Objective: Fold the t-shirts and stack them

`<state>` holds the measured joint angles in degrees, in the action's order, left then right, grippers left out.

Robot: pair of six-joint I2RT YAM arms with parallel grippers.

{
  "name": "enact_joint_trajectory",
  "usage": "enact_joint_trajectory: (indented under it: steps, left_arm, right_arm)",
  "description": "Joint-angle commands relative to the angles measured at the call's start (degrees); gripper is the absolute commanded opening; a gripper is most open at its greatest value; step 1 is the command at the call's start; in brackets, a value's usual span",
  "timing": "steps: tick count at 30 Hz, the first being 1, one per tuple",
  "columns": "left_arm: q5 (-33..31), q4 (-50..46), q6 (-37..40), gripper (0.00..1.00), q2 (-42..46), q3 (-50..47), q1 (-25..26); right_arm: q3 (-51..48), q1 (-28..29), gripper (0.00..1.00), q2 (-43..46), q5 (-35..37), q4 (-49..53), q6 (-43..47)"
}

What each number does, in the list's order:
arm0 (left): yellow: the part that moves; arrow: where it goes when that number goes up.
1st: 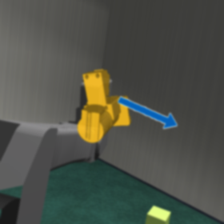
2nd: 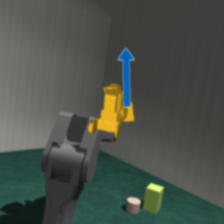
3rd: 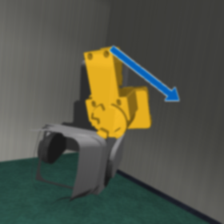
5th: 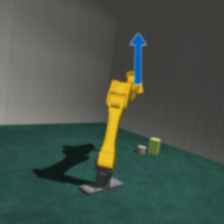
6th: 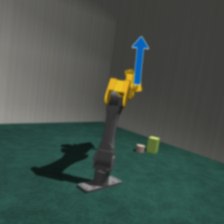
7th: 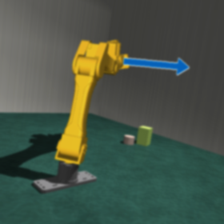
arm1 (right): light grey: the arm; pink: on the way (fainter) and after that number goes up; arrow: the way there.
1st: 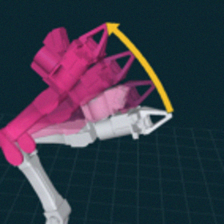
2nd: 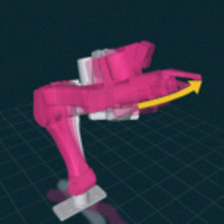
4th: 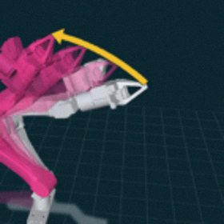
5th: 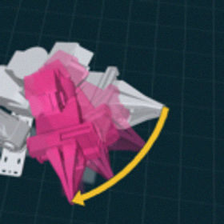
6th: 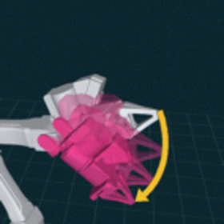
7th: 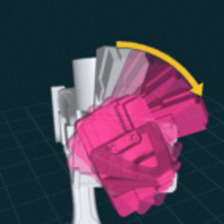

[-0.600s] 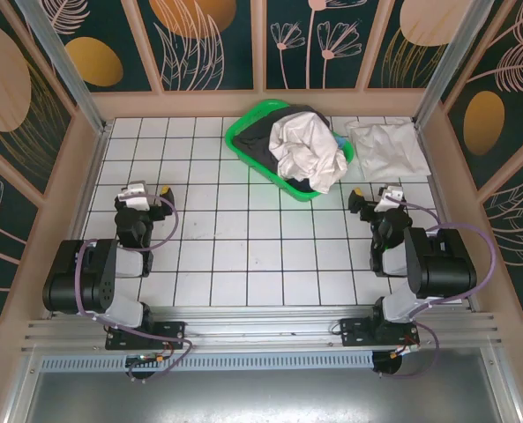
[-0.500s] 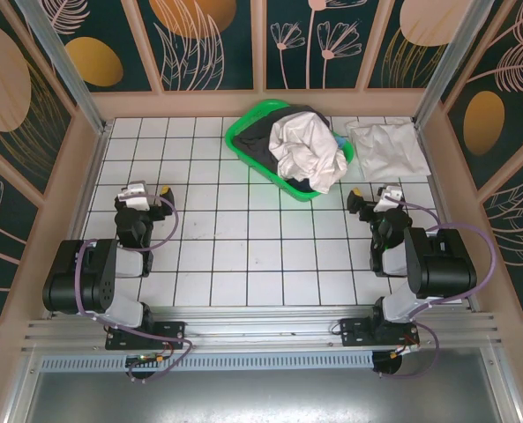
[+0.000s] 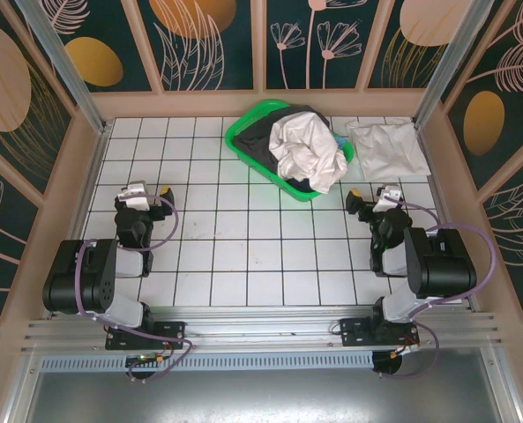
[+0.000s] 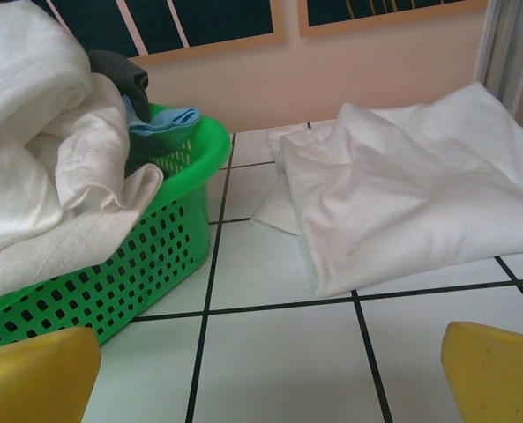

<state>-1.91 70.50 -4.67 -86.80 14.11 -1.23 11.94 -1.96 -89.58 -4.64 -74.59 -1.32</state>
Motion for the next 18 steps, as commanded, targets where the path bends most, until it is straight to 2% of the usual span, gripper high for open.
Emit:
enact_joint_trajectory:
  steps: [1,10,12,13,14,15,16,18]
  left_arm:
    - [0.79,2.23,0.24,0.99,-0.21,-0.49,-0.17]
    - [0.79,2.32,0.21,0.99,-0.16,-0.57,-0.17]
    - [0.42,2.7,0.13,0.99,-0.04,-0.62,-0.17]
    - [-0.31,-0.04,-0.16,0.99,0.92,0.65,-0.02]
    - [-0.96,-8.54,-0.02,0.99,3.83,4.08,0.26]
    - [-2.06,-19.03,0.05,0.99,6.64,8.84,0.74]
    - [-2.35,-25.67,-1.54,0.99,8.52,12.75,0.88]
    - [0.43,-33.16,-7.9,0.99,10.66,20.19,0.88]
  right_arm:
    - [0.25,-0.57,0.99,0.23,-0.88,-1.51,1.26]
    - [0.54,-1.03,0.99,0.23,-1.42,-0.99,0.78]
    - [0.96,-0.95,0.99,0.21,0.57,-0.12,0.17]
    - [0.98,-0.94,0.99,0.83,1.4,-0.07,-0.21]
    - [0.95,-0.8,0.99,2.99,2.79,1.67,-0.32]
    - [1.91,-0.16,0.99,6.72,5.07,6.64,-0.18]
    - [3.88,0.34,0.99,9.8,7.37,12.47,-0.33]
    - [8.77,0.38,0.99,16.02,9.43,21.97,-4.49]
